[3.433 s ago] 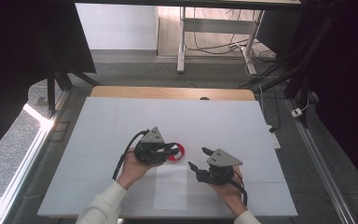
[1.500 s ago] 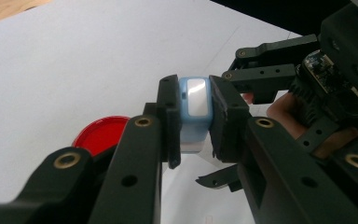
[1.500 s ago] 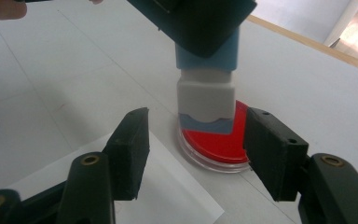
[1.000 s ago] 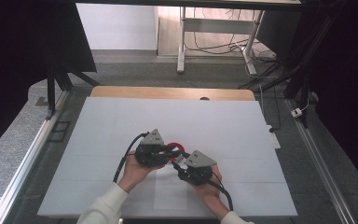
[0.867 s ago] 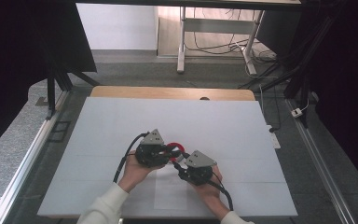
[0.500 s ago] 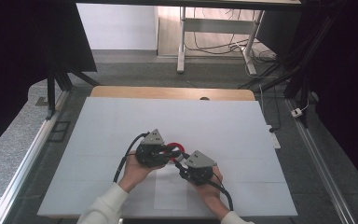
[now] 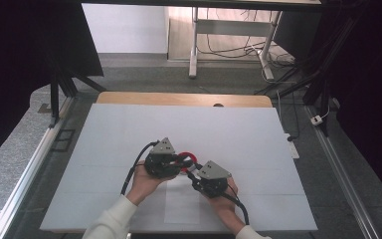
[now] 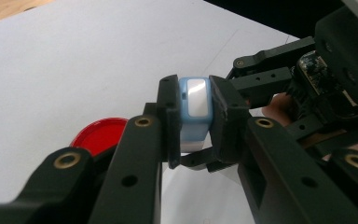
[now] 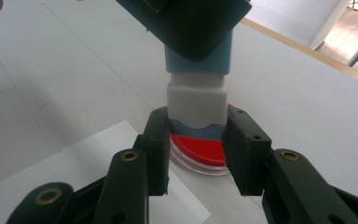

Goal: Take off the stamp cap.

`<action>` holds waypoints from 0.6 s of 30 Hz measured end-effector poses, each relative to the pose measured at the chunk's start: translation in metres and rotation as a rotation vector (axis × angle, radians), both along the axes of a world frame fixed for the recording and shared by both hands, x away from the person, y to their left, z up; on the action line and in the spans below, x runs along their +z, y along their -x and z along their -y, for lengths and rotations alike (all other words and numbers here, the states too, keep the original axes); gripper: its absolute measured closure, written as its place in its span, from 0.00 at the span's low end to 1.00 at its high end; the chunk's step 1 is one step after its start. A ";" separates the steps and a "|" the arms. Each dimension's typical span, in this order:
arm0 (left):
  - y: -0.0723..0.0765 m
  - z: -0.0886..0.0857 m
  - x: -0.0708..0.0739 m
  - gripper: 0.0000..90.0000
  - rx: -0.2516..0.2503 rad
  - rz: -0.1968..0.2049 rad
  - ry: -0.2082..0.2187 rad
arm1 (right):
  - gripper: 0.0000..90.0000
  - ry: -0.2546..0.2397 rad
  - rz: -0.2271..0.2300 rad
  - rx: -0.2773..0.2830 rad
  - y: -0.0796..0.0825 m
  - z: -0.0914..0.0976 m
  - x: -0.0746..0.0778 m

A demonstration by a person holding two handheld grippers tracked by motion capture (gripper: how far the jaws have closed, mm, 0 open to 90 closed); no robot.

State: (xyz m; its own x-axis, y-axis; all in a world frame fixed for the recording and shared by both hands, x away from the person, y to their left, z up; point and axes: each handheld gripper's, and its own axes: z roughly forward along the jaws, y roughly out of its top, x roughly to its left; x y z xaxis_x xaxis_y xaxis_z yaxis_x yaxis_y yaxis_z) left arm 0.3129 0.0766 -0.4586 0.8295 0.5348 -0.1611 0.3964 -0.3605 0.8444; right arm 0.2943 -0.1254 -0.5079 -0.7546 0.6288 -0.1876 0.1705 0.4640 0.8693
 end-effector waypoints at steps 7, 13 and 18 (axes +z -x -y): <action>0.000 0.001 0.000 0.83 -0.002 0.001 -0.001 | 0.70 0.003 0.001 -0.002 0.000 0.000 -0.001; 0.000 0.001 -0.001 0.83 -0.002 0.001 -0.003 | 0.71 0.014 0.006 -0.002 0.001 0.000 -0.001; 0.000 0.001 -0.001 0.83 0.005 -0.007 0.000 | 0.72 0.025 0.023 -0.010 0.002 0.000 -0.002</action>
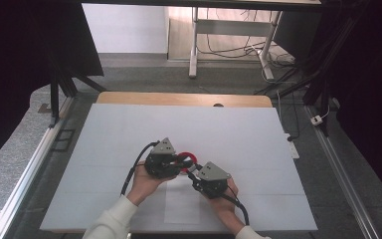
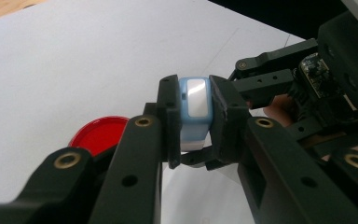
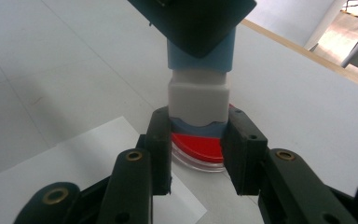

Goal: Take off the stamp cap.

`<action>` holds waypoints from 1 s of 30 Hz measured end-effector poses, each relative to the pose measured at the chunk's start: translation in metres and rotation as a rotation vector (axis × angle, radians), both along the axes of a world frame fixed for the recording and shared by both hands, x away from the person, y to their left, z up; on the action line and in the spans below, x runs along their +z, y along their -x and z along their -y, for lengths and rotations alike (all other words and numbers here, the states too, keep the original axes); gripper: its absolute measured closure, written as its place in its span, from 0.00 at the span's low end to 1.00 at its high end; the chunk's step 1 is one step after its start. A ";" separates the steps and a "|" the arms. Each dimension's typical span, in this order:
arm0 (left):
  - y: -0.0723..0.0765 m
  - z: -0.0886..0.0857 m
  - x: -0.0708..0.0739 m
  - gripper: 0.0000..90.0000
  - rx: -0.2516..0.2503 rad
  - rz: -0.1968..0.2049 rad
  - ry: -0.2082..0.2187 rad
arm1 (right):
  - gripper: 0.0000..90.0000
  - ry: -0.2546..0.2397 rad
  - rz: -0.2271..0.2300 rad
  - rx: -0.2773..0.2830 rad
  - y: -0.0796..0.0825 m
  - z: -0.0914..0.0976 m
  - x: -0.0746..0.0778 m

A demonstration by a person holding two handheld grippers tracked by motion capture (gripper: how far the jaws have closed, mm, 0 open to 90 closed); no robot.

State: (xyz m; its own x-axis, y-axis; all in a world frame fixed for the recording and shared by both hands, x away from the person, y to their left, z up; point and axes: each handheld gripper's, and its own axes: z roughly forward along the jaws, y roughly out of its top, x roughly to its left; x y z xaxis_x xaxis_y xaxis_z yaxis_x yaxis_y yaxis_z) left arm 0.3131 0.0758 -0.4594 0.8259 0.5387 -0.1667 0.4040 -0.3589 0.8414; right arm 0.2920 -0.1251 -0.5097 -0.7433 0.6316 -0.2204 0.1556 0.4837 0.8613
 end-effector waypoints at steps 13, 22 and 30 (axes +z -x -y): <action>0.000 0.000 -0.002 0.83 0.006 -0.011 0.002 | 0.72 0.012 0.025 0.002 0.002 0.000 -0.003; 0.001 -0.001 -0.001 0.84 0.015 -0.010 0.025 | 0.72 0.000 0.025 -0.005 0.003 0.002 -0.002; 0.003 0.000 0.000 0.84 0.024 -0.004 0.026 | 0.72 -0.044 0.019 -0.026 0.004 0.002 -0.003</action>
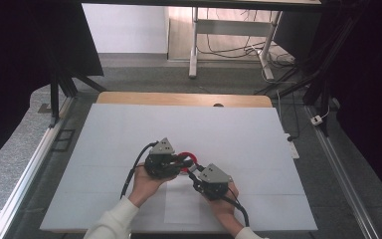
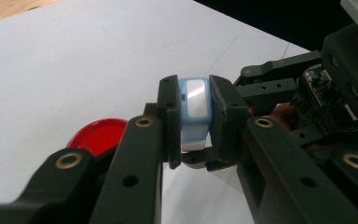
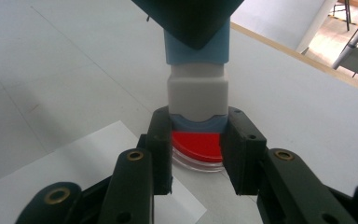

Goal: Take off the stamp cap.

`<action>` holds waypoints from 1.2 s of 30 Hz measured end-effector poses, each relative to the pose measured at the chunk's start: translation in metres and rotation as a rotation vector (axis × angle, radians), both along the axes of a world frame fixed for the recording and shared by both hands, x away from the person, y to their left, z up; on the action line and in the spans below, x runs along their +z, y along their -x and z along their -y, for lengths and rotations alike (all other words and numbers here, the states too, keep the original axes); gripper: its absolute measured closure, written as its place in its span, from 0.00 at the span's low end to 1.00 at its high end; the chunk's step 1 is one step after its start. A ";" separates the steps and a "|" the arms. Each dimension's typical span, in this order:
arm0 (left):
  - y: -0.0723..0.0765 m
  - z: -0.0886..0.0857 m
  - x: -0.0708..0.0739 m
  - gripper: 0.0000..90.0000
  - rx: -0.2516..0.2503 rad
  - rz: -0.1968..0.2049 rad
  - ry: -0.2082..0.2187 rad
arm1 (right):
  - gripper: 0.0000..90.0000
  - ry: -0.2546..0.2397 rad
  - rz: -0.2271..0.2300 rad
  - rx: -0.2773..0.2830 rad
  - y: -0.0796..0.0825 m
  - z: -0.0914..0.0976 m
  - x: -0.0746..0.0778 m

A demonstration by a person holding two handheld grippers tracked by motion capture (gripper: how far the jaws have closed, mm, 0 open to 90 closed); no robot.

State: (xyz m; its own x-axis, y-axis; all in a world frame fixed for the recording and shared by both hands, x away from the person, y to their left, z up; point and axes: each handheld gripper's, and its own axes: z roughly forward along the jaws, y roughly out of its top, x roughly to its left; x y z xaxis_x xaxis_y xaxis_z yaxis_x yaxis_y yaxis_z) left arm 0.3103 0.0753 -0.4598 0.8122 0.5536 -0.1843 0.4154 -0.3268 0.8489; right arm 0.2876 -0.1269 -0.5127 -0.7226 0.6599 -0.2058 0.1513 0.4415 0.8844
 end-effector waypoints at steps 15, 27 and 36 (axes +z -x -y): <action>-0.002 -0.002 -0.001 0.84 -0.004 -0.021 0.007 | 0.73 0.058 0.015 0.027 -0.001 0.001 0.001; -0.003 -0.002 -0.002 0.84 -0.004 -0.035 0.010 | 0.73 0.046 0.015 0.020 0.000 0.000 0.000; -0.003 -0.002 -0.004 0.83 0.001 -0.048 0.011 | 0.73 0.057 -0.015 0.047 -0.003 0.001 0.000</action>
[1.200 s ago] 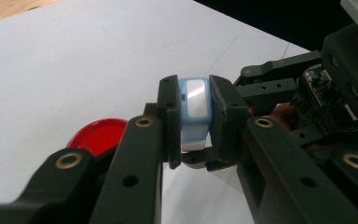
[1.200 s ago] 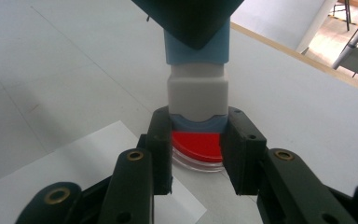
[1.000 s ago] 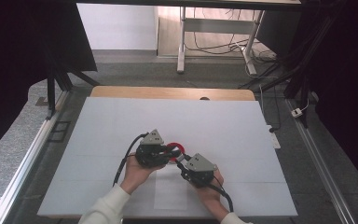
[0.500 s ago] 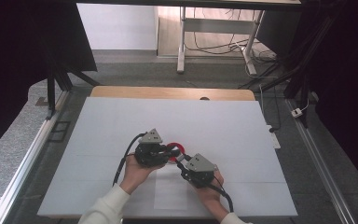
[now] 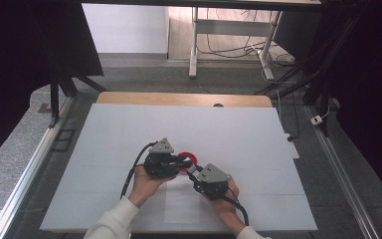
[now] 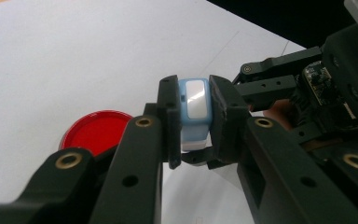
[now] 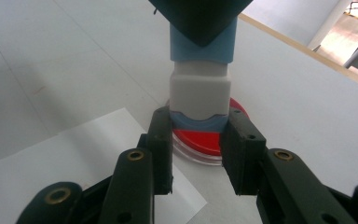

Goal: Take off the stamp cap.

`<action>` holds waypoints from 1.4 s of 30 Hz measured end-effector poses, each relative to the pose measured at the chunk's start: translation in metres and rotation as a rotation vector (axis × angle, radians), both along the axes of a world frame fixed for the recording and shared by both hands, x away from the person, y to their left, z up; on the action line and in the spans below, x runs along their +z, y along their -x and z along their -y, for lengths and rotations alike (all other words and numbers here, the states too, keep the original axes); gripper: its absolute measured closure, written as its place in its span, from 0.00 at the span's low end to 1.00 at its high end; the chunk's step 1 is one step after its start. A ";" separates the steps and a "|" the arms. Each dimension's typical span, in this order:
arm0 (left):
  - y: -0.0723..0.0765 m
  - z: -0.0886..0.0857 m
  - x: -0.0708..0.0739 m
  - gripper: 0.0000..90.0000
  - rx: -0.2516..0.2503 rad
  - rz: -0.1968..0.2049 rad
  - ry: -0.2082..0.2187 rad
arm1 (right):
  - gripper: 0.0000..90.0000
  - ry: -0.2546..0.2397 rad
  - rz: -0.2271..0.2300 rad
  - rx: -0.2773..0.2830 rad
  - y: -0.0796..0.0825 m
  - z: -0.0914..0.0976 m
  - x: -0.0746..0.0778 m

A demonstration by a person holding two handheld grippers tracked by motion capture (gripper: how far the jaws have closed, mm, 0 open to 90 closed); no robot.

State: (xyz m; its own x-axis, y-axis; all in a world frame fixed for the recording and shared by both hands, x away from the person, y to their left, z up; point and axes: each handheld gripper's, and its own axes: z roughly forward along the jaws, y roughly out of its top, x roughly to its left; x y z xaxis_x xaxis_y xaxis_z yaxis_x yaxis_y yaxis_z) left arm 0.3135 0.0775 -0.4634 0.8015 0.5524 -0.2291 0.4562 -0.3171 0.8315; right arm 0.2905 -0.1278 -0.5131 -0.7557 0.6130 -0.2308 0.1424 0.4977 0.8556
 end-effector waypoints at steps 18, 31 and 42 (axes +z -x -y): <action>-0.001 -0.003 0.001 0.83 -0.006 -0.010 0.030 | 0.73 -0.006 0.026 -0.009 0.003 0.001 0.001; -0.001 -0.004 0.001 0.83 -0.003 -0.013 0.035 | 0.73 -0.001 0.037 0.002 0.003 0.001 0.001; 0.001 0.003 -0.003 0.84 0.004 0.002 -0.001 | 0.73 0.020 0.008 -0.021 0.001 0.000 -0.003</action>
State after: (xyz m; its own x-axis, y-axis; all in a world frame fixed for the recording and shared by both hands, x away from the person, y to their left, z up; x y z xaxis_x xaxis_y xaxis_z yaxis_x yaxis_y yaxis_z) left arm 0.3123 0.0747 -0.4663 0.7995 0.5563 -0.2268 0.4559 -0.3161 0.8320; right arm 0.2891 -0.1273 -0.5156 -0.7410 0.6235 -0.2493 0.1461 0.5121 0.8464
